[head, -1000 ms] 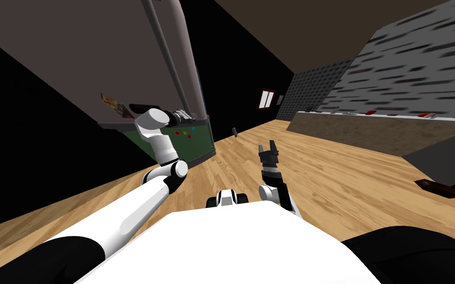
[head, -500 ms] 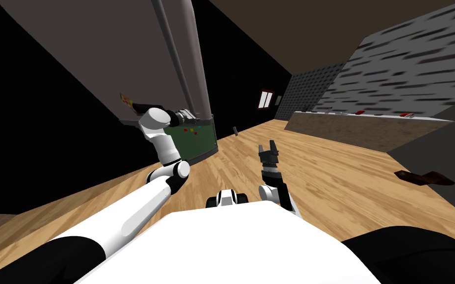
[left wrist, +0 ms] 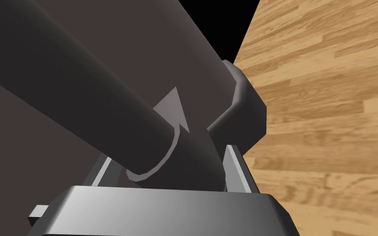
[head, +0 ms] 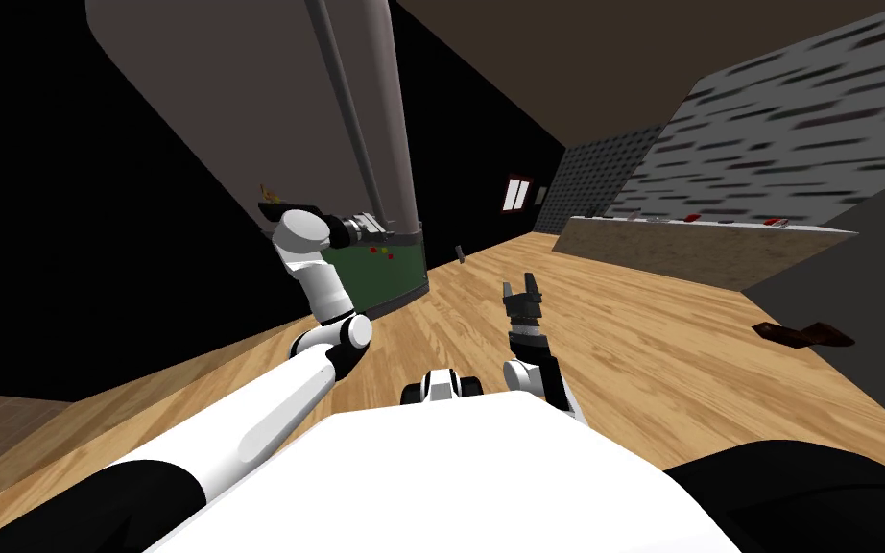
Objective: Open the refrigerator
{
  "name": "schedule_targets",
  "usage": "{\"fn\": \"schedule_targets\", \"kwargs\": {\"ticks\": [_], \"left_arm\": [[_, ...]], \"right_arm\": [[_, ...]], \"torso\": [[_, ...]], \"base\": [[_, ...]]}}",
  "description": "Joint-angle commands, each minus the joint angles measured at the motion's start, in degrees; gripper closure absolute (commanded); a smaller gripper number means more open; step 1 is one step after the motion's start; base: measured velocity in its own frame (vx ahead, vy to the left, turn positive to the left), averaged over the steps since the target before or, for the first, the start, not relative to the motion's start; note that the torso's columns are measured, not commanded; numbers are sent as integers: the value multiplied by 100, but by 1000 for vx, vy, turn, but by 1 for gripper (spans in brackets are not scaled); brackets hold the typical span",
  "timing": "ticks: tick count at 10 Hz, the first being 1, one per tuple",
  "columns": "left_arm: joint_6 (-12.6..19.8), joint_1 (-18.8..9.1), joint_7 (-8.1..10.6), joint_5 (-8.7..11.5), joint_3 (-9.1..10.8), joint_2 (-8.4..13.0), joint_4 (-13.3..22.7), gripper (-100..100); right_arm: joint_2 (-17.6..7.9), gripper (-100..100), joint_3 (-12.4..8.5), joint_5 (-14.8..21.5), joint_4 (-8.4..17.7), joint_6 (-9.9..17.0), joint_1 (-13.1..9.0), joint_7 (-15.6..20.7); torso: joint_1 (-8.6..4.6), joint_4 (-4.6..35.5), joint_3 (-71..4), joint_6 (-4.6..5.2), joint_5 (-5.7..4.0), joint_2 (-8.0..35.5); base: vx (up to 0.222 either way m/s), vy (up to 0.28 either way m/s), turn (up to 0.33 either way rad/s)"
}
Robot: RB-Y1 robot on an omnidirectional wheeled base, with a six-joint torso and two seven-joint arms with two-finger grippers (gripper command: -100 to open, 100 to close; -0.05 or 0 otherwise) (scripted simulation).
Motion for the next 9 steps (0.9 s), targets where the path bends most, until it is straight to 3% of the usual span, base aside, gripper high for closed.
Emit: {"fn": "schedule_targets", "kwargs": {"ticks": [1, 2, 4, 5, 8, 9], "left_arm": [[424, 27, -70, 388, 106, -120, -302, 100], [424, 27, -70, 388, 106, -120, -302, 100], [806, 59, -127, 741, 193, -245, -583, 100], [806, 59, -127, 741, 193, -245, -583, 100], [1188, 91, -184, 1094, 279, -371, -863, 100], [1362, -56, 1, 1006, 273, -311, -902, -100]], "right_arm": [[0, 0, 0, 0, 0, 0, 0, 0], [0, 0, -1, 0, 0, 0, 0, 0], [0, 0, 0, 0, 0, 0, 0, 0], [-1, 0, -1, 0, 0, 0, 0, 0], [1, 0, 0, 0, 0, 0, 0, 0], [0, 0, 0, 0, 0, 0, 1, 0]], "torso": [[12, -1, -2, -5, 3, 0], [27, -2, 3, -9, 10, 8], [34, 8, -5, -22, 13, 0], [43, 12, 1, -21, 15, 6], [21, 9, -11, -22, 10, -9], [29, 10, -4, -14, 9, -1]], "base": [[-181, 258, -3], [-163, 222, -28], [-187, 237, 1], [-140, 216, -11], [-146, 190, 7], [-36, 91, 10]]}}
